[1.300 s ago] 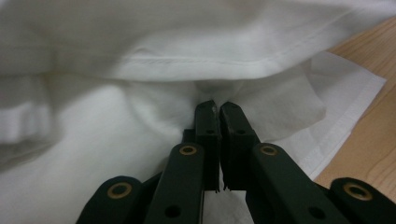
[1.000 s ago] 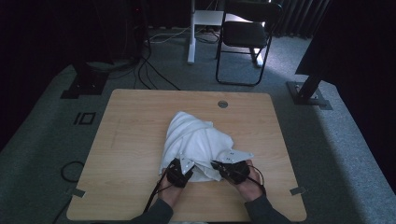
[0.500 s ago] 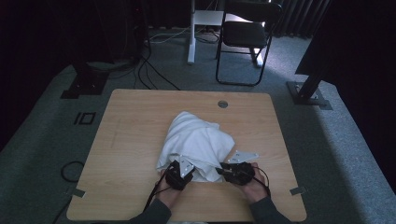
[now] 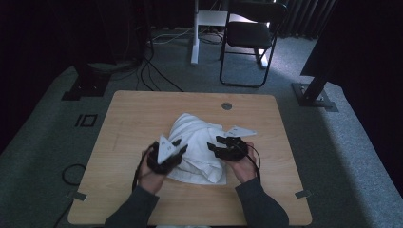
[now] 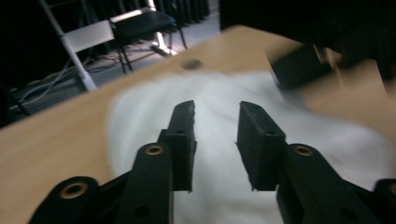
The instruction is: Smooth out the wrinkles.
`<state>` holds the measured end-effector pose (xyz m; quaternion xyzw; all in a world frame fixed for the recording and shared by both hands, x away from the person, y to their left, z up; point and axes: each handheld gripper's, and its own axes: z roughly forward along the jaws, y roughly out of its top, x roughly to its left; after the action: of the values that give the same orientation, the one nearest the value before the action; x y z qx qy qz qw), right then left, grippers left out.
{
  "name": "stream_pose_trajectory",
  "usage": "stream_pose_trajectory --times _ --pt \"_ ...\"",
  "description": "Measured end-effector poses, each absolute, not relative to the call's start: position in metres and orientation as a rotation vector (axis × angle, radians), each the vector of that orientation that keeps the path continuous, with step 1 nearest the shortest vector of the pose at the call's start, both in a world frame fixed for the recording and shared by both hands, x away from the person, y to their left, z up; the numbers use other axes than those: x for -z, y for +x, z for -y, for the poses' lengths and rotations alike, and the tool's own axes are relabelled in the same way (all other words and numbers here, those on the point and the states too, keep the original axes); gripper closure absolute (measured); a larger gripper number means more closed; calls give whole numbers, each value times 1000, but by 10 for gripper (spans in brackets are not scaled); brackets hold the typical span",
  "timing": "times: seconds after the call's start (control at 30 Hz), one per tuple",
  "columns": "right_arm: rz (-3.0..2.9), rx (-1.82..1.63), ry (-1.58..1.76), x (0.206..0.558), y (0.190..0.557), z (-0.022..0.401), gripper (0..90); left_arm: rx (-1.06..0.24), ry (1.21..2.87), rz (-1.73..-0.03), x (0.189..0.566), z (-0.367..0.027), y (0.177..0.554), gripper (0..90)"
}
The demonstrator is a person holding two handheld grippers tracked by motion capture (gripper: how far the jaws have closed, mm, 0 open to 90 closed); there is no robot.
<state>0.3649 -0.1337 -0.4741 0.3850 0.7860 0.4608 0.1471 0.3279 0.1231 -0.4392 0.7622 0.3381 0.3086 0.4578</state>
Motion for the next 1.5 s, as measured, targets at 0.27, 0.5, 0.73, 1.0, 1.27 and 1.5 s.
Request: stream_pose_trajectory --times 0.27,0.5,0.73,1.0,1.27,1.5 --pt "-2284 -1238 1184 502 378 121 775 -725 1969 -930 444 -116 441 587" --pt "-2309 -1211 1091 501 374 117 884 -570 2095 -995 472 -94 484 487" --pt "-2304 -1196 1033 497 369 118 892 -553 2214 -1016 485 -91 487 887" --pt "-2276 -1198 932 482 336 140 895 -611 2204 -1057 478 -97 483 900" --pt "-2364 -1130 892 506 297 170 897 -631 2182 -1080 477 -108 477 900" --pt "-2388 -1059 955 524 302 170 676 -712 2160 -996 468 -100 447 696"
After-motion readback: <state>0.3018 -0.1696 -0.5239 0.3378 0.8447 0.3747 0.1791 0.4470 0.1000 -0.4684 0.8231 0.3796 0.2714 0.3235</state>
